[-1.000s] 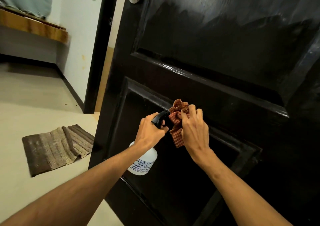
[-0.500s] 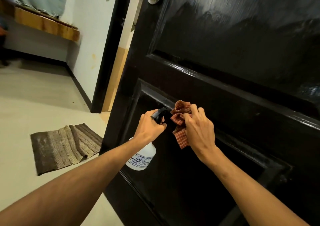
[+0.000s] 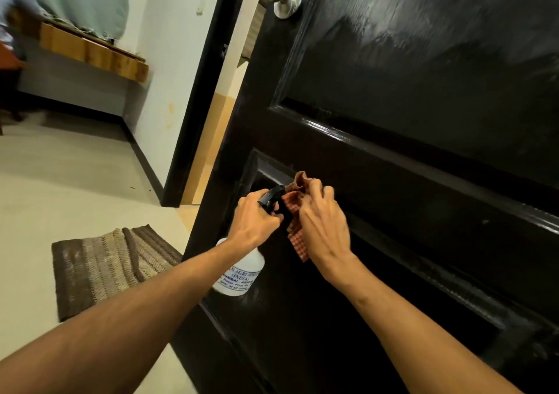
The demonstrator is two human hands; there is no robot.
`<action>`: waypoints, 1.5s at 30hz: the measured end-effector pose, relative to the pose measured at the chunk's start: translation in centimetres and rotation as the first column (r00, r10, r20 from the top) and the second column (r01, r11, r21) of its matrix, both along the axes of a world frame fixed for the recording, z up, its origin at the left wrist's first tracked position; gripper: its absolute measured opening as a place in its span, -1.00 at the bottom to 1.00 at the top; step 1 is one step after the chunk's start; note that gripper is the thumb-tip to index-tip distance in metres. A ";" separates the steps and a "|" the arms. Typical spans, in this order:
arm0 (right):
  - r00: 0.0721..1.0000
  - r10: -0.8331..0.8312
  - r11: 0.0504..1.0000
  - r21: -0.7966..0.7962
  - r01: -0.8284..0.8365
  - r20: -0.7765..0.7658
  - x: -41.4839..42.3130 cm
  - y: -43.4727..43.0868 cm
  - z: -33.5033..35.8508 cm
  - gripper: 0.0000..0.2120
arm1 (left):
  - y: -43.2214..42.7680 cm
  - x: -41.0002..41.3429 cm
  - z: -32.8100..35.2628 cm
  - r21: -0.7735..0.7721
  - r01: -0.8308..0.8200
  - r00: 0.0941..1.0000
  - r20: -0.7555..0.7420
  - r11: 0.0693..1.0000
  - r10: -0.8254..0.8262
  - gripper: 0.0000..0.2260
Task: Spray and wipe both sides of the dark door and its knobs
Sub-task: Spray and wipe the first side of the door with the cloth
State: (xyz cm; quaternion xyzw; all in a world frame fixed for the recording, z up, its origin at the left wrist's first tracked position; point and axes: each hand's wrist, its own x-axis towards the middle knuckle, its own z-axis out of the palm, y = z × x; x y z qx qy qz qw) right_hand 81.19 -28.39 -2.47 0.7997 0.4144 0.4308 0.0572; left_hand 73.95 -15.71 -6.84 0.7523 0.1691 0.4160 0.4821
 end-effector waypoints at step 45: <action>0.998 -0.047 0.879 -0.477 0.019 -0.047 5.6 17.6 0.7 -0.57 | 19.4 0.6 -1.8 -0.102 0.071 0.996 -0.043 0.992 -0.075 -0.80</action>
